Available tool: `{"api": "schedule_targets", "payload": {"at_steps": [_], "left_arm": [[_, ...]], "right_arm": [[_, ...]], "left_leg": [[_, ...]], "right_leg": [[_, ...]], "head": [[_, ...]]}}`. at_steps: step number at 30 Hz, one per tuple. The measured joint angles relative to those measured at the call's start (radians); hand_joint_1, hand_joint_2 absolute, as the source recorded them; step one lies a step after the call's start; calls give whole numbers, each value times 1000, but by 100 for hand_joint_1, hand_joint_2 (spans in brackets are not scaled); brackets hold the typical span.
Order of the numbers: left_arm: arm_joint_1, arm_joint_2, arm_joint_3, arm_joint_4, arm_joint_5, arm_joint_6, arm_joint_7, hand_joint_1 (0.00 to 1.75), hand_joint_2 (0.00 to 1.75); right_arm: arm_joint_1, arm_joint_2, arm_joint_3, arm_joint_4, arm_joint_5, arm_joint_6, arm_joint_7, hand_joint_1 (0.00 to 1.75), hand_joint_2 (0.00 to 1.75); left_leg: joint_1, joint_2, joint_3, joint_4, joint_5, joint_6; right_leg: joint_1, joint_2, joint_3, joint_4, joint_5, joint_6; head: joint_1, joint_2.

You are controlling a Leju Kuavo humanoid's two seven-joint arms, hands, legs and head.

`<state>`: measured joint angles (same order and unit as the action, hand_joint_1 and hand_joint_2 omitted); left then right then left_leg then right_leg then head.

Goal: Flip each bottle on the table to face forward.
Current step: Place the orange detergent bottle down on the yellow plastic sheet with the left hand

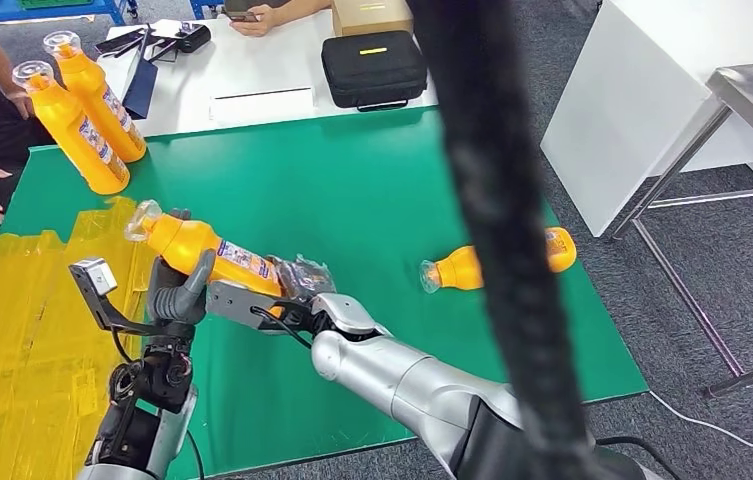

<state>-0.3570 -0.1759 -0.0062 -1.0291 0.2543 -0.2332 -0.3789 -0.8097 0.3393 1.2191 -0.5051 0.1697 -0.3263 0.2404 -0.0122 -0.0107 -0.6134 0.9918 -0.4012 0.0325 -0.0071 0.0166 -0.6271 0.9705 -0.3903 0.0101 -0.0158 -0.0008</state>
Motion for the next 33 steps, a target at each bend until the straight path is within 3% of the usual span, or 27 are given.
{"api": "schedule_targets", "payload": {"at_steps": [18, 19, 21, 22, 23, 25, 29, 33], "left_arm": [[1, -2, -4, 33, 47, -21, 3, 175, 175], [1, -2, -4, 34, 48, -21, 2, 175, 175], [1, -2, -4, 36, 51, -23, 2, 175, 175], [1, -2, -4, 37, 54, -26, 1, 175, 175], [1, -2, -4, 38, 59, -31, 1, 175, 175], [1, -4, -6, 39, 69, -39, -1, 175, 175], [2, -10, -7, 30, 51, 5, -37, 175, 175], [35, -10, 18, -99, -159, 258, -131, 175, 175]], "right_arm": [[-1, -1, 47, 0, -20, 1, 22, 175, 175], [-1, -1, 47, 0, -20, 1, 22, 144, 175], [-1, -1, 48, 0, -20, 1, 22, 56, 175], [-1, -1, 48, 0, -20, 2, 22, 13, 131], [-1, -1, 49, 0, -19, 2, 22, 0, 87], [-1, 0, 54, 0, -18, 0, 16, 0, 0], [-5, 5, 58, 3, -23, -13, -15, 0, 0], [-31, 5, 25, 50, -22, -59, -95, 0, 0]], "left_leg": [[0, 0, 0, 0, 0, 0], [0, 0, 0, 0, 0, 0], [0, 0, 0, 0, 0, 0], [0, 0, 0, 0, 0, 0], [0, 0, 0, 0, 0, 0], [0, 0, 0, 0, 0, 0], [0, 0, -1, 0, 0, 0], [0, 0, -1, 0, 0, 0]], "right_leg": [[0, 0, 0, 0, 0, 0], [0, 0, 0, 0, 0, 0], [0, 0, 0, 0, 0, 0], [0, 0, 0, 0, 0, 0], [0, 0, 0, 0, 0, 0], [0, 0, 0, 0, 0, 0], [0, 0, 0, 0, 0, 0], [0, 0, -1, 0, 0, 0]], "head": [[0, 0], [0, 0], [0, 0], [0, 0], [0, 0], [0, 0], [0, 0], [0, 0]]}}
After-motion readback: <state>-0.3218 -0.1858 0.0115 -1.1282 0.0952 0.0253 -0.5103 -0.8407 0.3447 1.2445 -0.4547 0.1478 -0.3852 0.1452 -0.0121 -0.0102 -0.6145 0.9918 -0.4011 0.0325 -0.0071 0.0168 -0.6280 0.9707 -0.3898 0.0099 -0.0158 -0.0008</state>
